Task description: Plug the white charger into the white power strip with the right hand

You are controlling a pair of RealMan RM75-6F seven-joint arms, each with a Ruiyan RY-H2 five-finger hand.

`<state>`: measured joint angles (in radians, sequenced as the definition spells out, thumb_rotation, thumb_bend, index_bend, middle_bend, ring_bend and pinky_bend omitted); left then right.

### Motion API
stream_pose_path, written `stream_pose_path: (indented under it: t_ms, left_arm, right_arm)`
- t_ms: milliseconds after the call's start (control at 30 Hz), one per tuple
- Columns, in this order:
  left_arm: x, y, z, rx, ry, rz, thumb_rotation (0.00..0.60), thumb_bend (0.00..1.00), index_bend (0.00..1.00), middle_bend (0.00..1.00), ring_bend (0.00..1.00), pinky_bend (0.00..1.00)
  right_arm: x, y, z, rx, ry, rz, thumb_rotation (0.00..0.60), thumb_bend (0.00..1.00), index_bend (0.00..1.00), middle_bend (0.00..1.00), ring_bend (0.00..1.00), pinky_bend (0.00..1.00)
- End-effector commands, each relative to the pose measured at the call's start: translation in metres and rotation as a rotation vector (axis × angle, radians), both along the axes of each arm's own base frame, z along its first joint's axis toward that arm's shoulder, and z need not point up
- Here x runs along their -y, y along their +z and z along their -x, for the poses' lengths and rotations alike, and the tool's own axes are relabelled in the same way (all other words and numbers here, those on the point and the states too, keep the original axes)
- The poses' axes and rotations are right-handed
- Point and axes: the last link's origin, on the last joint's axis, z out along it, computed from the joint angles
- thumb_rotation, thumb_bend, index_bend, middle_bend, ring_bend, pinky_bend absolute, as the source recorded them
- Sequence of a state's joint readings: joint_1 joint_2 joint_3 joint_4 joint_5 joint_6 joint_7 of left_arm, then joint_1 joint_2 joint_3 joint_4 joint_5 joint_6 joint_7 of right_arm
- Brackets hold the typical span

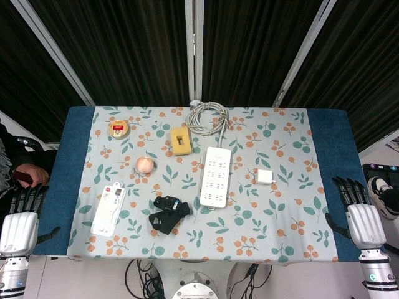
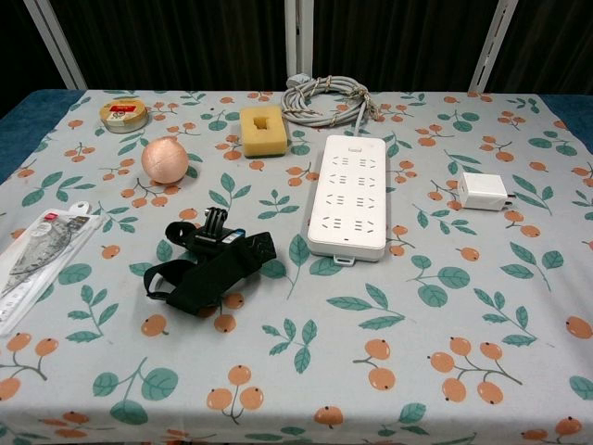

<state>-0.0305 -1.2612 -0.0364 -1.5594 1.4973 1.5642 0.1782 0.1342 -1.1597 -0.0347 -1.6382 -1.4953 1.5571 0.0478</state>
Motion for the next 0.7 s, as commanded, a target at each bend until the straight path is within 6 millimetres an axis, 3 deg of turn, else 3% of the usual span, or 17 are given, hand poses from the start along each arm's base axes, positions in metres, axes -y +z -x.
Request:
stream_pose_path:
  t_ms: [33,267,433,700]
  left_arm:
    - [-0.002,-0.001,0.0,-0.001,0.003,0.006,0.6,0.0,0.09,0.03,0.0,0.0]
    - [-0.005,-0.001,0.0,0.001,0.005,0.008,0.6,0.0,0.09,0.03,0.0,0.0]
    - [-0.008,-0.003,0.0,0.009,0.003,0.014,0.6,0.0,0.09,0.03,0.0,0.0]
    - [-0.008,-0.004,0.003,0.014,0.016,0.014,0.6,0.0,0.09,0.03,0.0,0.0]
  right_arm:
    - [0.002,-0.001,-0.001,0.0,0.002,-0.002,0.6,0.24,0.02,0.1,0.0,0.0]
    - [0.011,-0.006,-0.005,-0.009,0.002,-0.017,0.6,0.2,0.02,0.11,0.0,0.0]
    - [0.047,-0.031,-0.02,-0.043,0.005,-0.086,0.6,0.04,0.03,0.15,0.0,0.0]
    - [0.112,-0.093,-0.033,-0.128,-0.022,-0.204,0.6,0.01,0.15,0.14,0.0,0.0]
